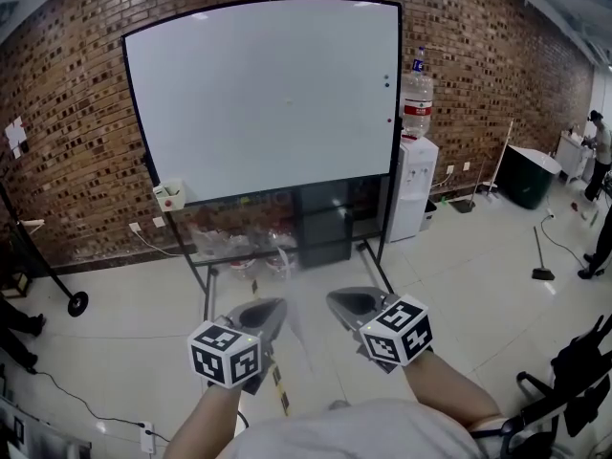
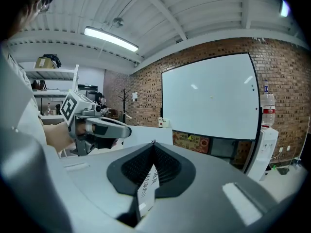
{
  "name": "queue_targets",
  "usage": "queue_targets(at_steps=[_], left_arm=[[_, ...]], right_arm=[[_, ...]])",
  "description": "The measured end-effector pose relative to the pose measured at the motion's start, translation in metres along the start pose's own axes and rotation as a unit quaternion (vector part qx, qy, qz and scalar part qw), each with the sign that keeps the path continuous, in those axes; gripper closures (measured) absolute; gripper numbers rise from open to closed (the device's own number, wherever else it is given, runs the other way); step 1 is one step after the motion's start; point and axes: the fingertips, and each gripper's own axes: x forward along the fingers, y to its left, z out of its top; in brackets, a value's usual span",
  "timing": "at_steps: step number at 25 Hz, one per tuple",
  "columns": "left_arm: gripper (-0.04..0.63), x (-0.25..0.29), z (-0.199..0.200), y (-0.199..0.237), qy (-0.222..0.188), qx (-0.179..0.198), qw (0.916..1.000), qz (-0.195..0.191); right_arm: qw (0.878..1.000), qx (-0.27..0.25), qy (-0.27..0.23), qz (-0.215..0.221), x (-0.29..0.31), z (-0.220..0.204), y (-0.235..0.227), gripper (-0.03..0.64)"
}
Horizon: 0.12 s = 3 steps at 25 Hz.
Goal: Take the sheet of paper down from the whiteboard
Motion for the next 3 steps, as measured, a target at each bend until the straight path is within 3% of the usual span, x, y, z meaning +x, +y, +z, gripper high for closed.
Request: queue_targets(at_steps=[3], left_arm=[[0.594, -0.0073, -0.0035, -0.0090, 0.000, 0.000, 1.0000, 0.004]], right_arm=[[1.000, 0.000, -0.001, 0.004, -0.0084, -0.0029, 0.0077, 0.615]])
